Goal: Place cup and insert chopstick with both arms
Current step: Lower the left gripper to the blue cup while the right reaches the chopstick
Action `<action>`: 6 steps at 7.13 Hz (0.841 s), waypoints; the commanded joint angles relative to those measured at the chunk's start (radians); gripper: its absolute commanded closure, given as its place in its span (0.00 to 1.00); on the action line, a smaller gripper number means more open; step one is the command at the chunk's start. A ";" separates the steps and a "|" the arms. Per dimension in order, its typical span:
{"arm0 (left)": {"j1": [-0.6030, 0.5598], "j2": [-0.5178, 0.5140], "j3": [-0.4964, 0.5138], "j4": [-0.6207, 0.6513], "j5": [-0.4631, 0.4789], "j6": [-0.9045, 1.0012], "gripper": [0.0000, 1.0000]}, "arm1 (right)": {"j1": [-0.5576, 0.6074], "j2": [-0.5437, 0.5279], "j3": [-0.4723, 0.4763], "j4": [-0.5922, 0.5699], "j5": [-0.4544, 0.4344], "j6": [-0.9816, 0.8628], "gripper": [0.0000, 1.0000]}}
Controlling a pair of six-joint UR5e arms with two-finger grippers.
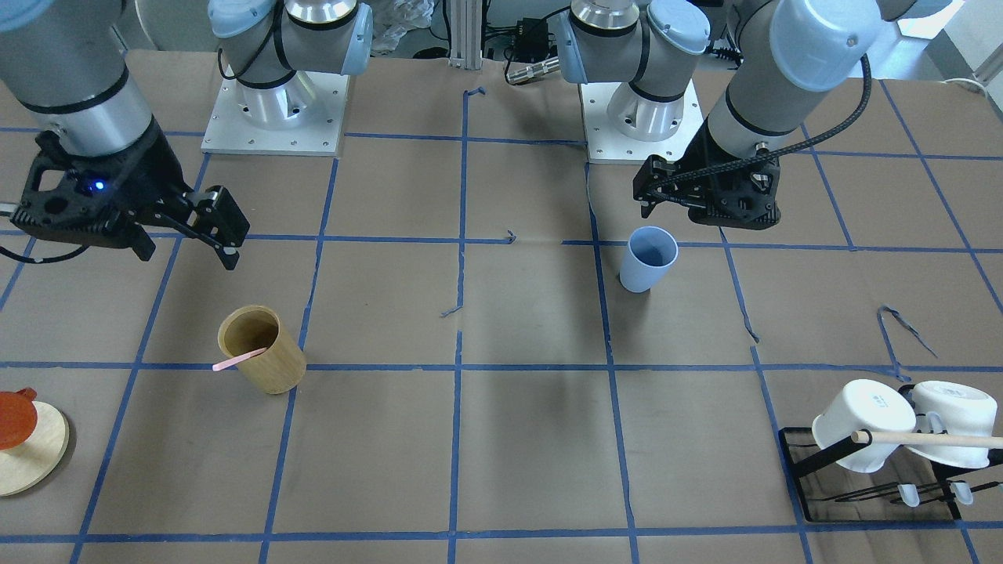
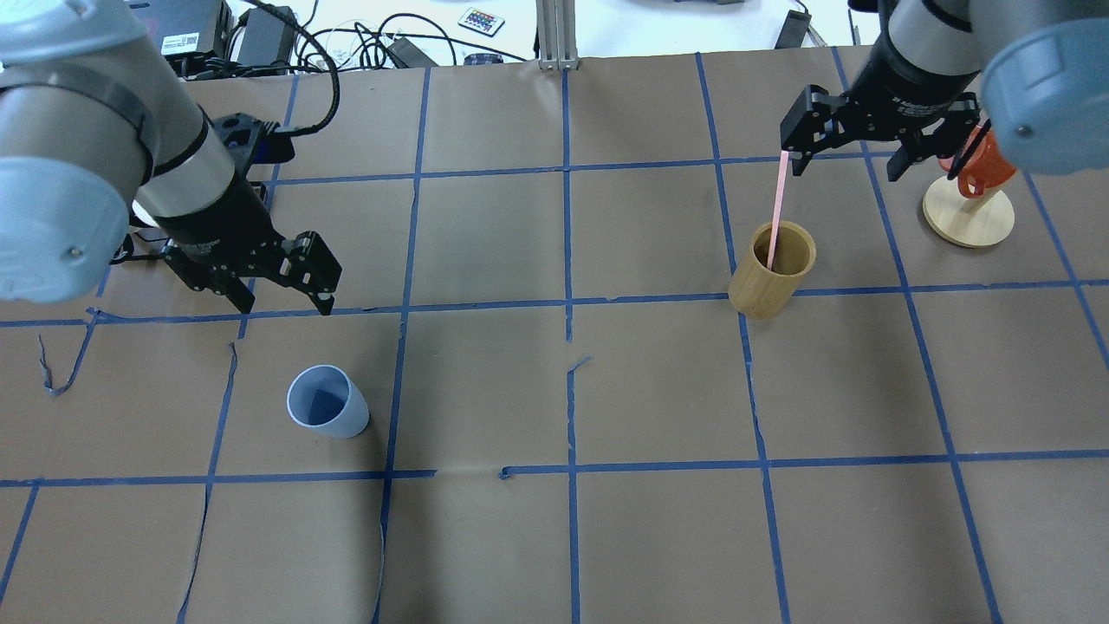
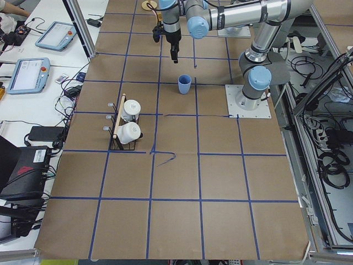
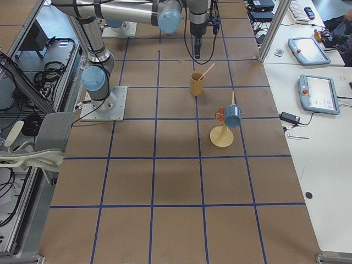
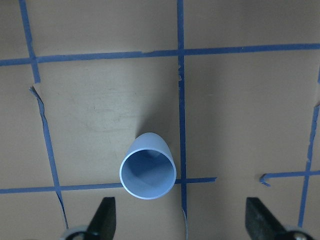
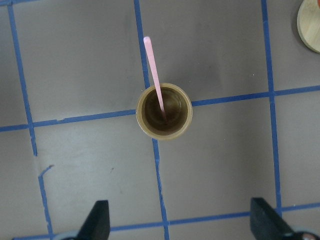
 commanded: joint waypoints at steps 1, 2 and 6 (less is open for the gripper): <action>0.037 0.051 -0.152 0.093 0.064 0.089 0.09 | 0.004 0.024 0.143 -0.305 -0.024 0.000 0.00; 0.076 0.061 -0.199 0.144 0.076 0.123 0.09 | 0.004 0.041 0.209 -0.449 -0.019 0.002 0.00; 0.122 0.071 -0.399 0.419 0.078 0.134 0.09 | 0.004 0.103 0.235 -0.618 -0.010 -0.001 0.22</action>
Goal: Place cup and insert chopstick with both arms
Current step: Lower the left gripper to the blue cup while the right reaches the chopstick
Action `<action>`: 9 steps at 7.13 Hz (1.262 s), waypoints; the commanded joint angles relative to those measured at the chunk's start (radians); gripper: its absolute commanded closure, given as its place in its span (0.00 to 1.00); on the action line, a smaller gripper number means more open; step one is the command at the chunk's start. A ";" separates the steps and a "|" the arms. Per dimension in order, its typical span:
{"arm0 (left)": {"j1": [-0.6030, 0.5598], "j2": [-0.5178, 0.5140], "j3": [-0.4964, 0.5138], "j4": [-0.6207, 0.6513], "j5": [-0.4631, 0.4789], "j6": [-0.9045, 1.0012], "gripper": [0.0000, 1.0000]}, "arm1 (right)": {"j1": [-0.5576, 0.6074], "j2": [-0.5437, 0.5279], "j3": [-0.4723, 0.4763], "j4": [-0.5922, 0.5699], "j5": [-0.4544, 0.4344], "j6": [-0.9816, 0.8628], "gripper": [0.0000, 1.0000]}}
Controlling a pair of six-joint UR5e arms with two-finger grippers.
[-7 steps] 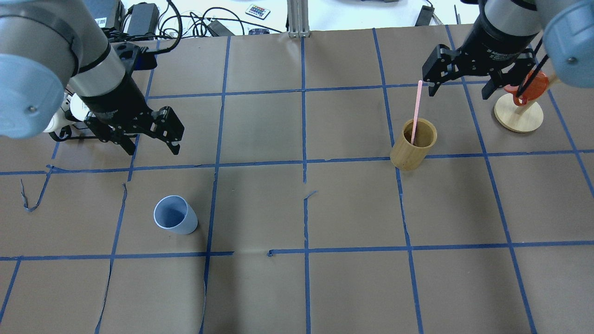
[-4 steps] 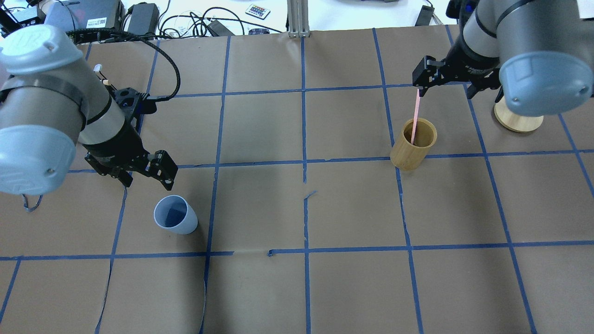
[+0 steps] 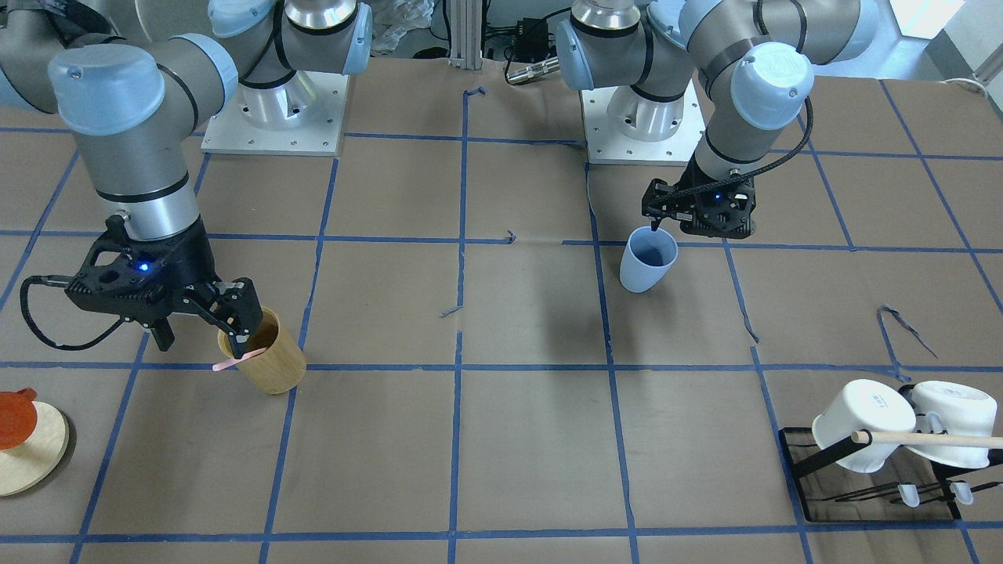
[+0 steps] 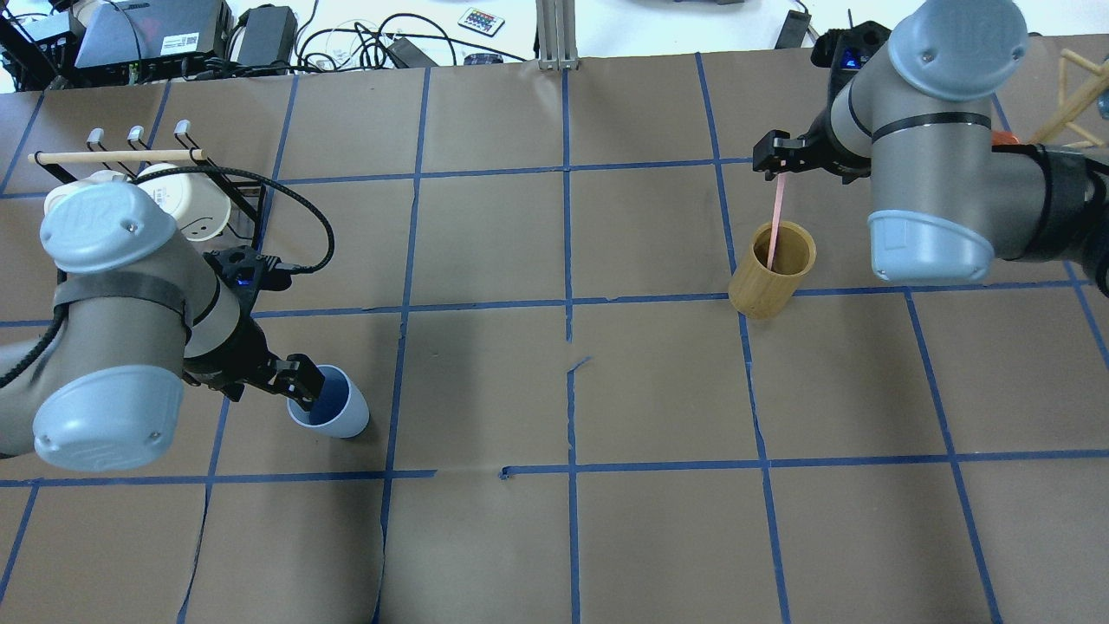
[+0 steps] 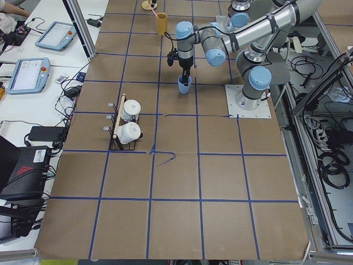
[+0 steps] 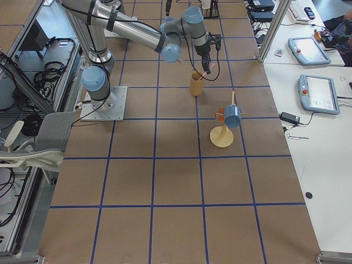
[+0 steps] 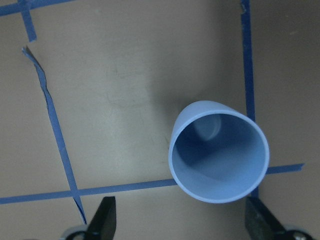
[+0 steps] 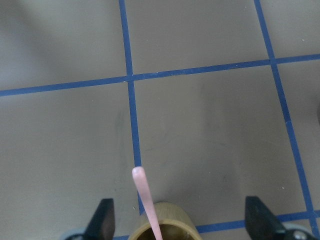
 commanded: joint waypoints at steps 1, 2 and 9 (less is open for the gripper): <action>0.026 -0.008 -0.021 0.062 -0.008 0.001 0.09 | 0.000 0.014 0.000 -0.028 0.012 -0.001 0.35; 0.026 -0.012 -0.003 0.059 -0.010 -0.002 0.09 | 0.000 0.021 -0.002 -0.043 0.069 -0.001 0.36; 0.026 -0.037 -0.044 0.071 -0.050 -0.048 0.46 | 0.000 0.038 -0.031 -0.069 0.069 -0.013 0.85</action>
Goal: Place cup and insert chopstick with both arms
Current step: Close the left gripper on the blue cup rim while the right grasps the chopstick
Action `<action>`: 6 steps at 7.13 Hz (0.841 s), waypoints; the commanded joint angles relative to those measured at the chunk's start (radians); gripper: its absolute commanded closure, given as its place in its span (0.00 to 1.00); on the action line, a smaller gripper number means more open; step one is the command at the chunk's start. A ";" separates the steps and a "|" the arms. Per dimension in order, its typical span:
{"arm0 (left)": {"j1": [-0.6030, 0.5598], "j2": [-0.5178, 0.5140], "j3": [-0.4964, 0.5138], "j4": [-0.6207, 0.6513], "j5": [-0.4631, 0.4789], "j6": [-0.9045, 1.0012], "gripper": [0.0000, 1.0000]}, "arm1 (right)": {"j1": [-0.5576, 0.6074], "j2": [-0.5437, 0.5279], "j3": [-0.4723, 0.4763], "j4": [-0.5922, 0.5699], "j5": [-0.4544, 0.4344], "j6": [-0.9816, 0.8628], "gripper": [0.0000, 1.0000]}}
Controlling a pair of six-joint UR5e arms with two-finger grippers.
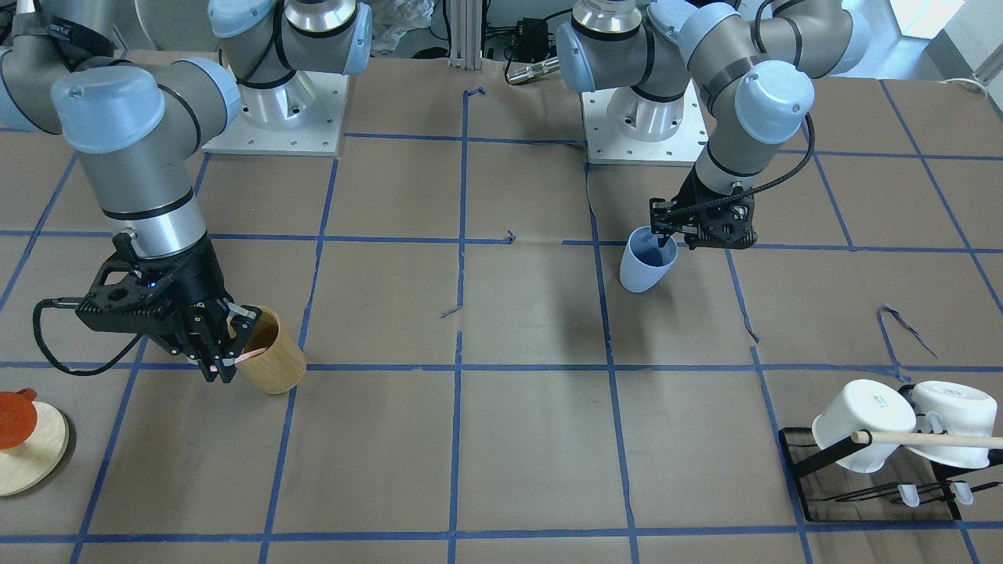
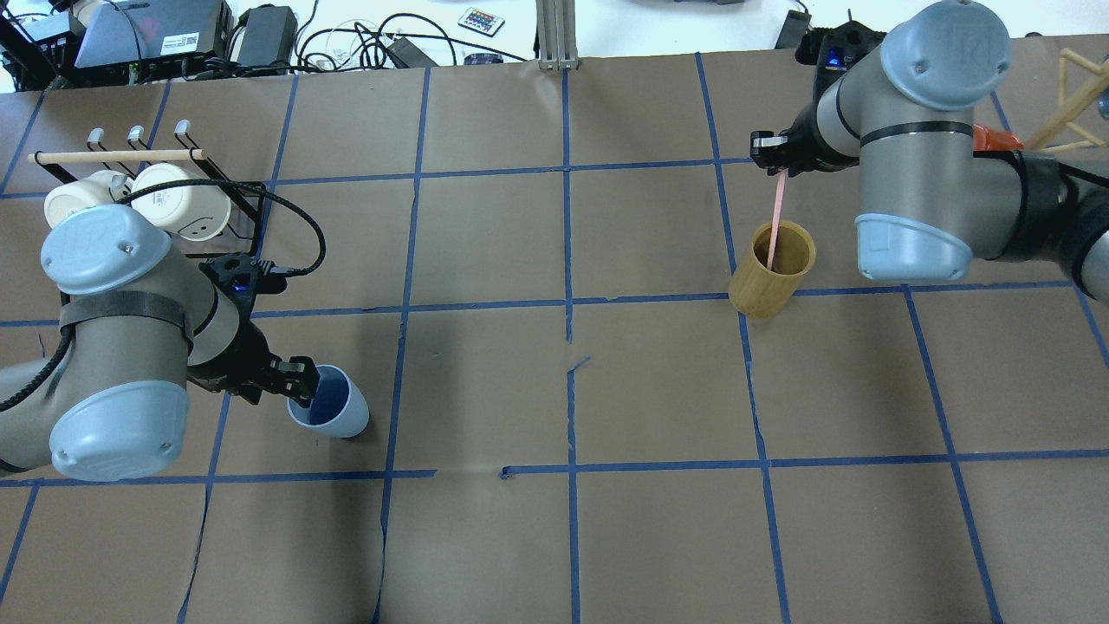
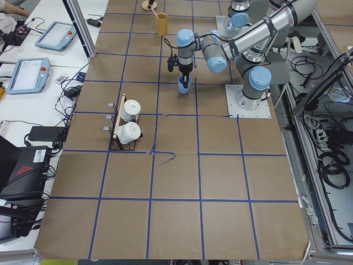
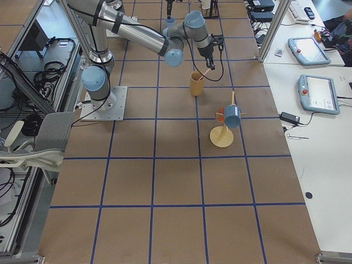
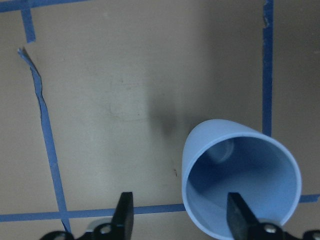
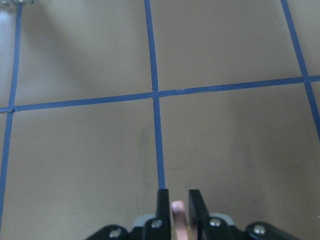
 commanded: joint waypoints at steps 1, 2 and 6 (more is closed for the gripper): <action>0.000 -0.013 -0.007 0.003 -0.001 -0.008 0.57 | 0.000 -0.004 -0.036 0.010 -0.006 0.000 0.99; 0.000 -0.019 -0.002 0.005 -0.001 0.000 0.81 | 0.000 -0.007 -0.039 0.013 0.005 0.001 1.00; -0.040 -0.007 0.089 -0.004 -0.053 -0.033 1.00 | 0.002 -0.092 -0.123 0.179 -0.020 0.000 1.00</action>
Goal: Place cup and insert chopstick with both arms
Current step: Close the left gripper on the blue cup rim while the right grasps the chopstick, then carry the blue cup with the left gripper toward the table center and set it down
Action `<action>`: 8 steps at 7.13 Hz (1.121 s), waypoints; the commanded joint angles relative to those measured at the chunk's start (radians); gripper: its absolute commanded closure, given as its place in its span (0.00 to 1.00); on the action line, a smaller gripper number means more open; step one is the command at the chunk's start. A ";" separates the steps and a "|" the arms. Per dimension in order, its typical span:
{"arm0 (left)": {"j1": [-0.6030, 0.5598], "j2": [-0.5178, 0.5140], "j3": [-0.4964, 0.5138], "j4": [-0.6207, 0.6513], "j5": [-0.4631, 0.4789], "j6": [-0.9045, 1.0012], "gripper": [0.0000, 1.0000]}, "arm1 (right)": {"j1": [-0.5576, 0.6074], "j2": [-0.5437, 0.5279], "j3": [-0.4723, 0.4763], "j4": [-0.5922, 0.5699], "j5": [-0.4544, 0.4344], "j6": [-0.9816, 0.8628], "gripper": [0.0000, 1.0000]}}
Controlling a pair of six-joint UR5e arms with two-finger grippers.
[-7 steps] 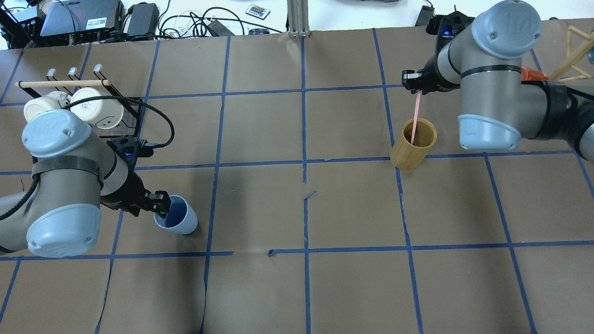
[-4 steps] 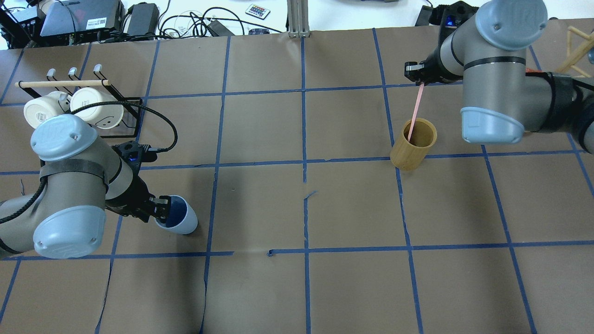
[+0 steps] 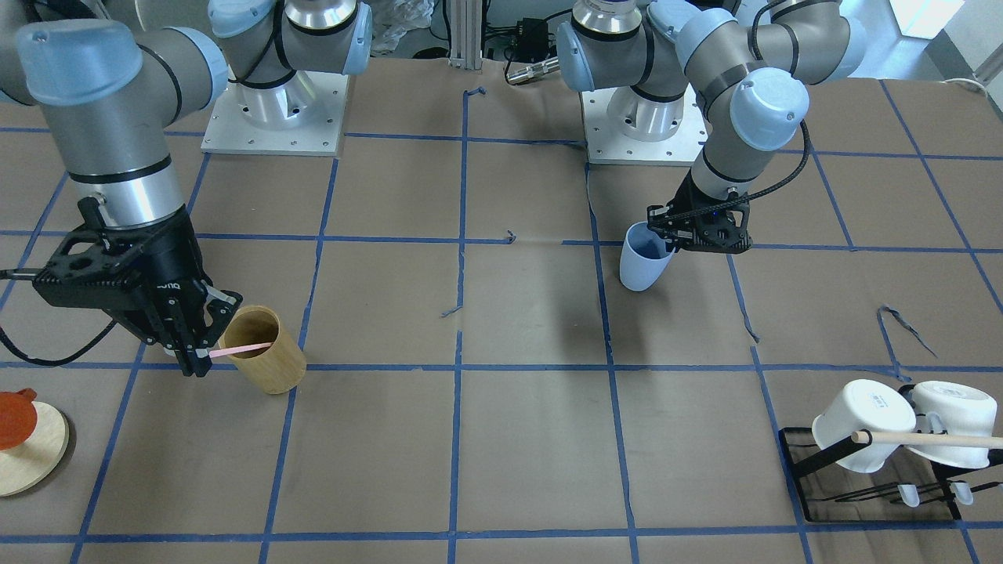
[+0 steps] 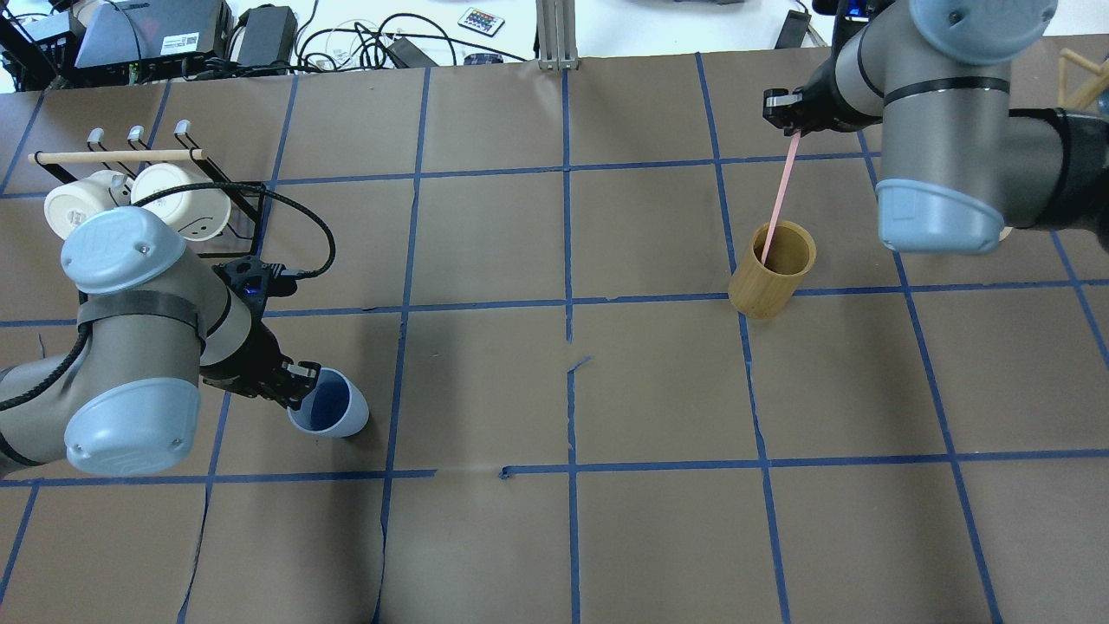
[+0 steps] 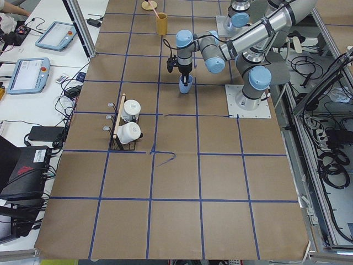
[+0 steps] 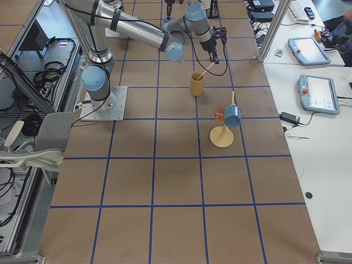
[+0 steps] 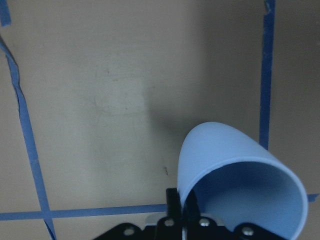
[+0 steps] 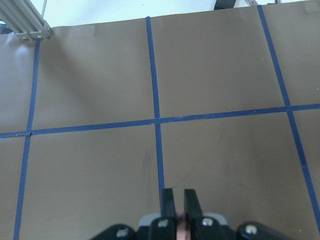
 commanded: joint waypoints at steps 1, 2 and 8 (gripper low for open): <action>-0.103 -0.006 0.145 -0.021 -0.104 -0.152 1.00 | 0.000 -0.062 -0.116 0.201 -0.041 -0.002 1.00; -0.227 -0.046 0.199 -0.022 -0.112 -0.297 1.00 | 0.002 -0.062 -0.197 0.276 -0.041 -0.002 1.00; -0.501 -0.411 0.411 0.191 -0.105 -0.601 1.00 | -0.001 -0.051 -0.289 0.431 -0.079 0.001 1.00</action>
